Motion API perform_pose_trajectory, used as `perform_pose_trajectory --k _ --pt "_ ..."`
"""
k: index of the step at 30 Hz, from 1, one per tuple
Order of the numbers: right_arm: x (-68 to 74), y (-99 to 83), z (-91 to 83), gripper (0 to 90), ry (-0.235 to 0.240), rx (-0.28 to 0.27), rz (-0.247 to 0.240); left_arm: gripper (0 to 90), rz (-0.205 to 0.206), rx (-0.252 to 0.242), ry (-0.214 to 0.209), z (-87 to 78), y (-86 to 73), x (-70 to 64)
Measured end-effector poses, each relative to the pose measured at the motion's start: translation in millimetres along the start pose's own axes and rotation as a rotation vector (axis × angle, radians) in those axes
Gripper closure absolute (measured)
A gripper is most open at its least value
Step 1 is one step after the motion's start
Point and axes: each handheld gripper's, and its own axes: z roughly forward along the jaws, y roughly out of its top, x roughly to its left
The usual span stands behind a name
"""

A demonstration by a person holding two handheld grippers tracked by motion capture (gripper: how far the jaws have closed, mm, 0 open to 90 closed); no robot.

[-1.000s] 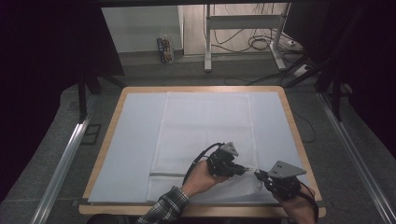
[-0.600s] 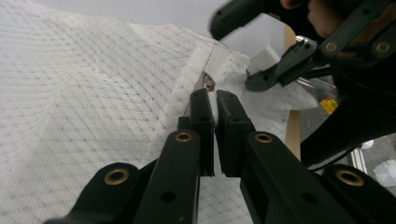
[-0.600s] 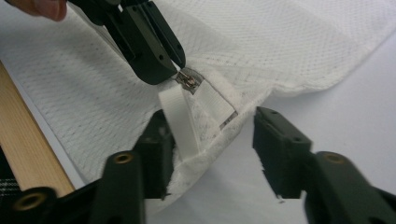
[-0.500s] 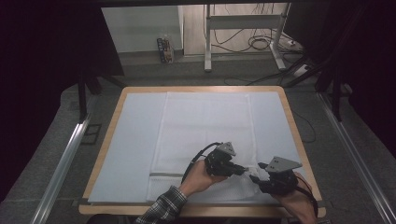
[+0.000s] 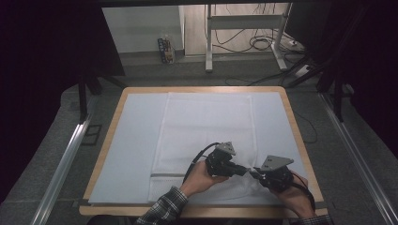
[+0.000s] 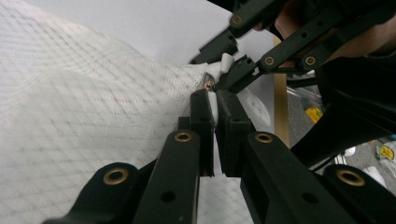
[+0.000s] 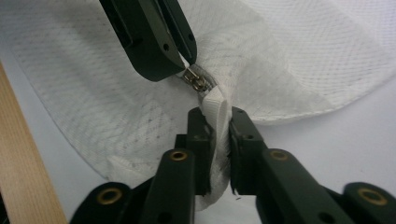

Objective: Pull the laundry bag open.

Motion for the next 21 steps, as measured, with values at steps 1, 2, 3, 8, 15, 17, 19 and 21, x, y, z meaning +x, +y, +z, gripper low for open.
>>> perform_pose_trajectory --k 1,2,3,8,15,17,19,21 --pt "0.0 0.0 0.0 81.5 0.000 0.000 0.000 86.4 0.000 0.000 0.000 0.0 0.0 0.0" --pt "0.4 0.8 -0.9 82.4 -0.008 -0.003 0.007 86.4 -0.007 -0.002 -0.002 -0.3 0.4 0.2" --pt "0.4 0.8 -0.9 82.4 -0.008 -0.003 0.007 86.4 -0.011 -0.002 -0.003 -0.5 0.7 0.3" --pt "1.1 0.7 -0.5 83.1 -0.008 0.000 0.018 86.8 -0.006 0.009 0.008 -0.6 -0.1 -0.5" --pt "3.5 0.6 1.6 83.5 -0.013 0.012 0.001 87.1 -0.006 0.015 0.022 -0.4 -4.5 -2.0" --pt "3.1 0.0 1.3 83.7 -0.015 0.014 0.011 87.2 -0.010 0.015 0.032 -1.8 -6.6 -1.5" --pt "1.6 -1.0 0.6 83.7 -0.011 0.013 0.020 87.2 -0.012 0.025 0.030 -5.1 -8.6 0.5" --pt "1.8 -1.0 0.2 83.8 -0.011 0.013 0.019 87.2 -0.024 0.013 0.028 -6.4 -10.3 0.9"
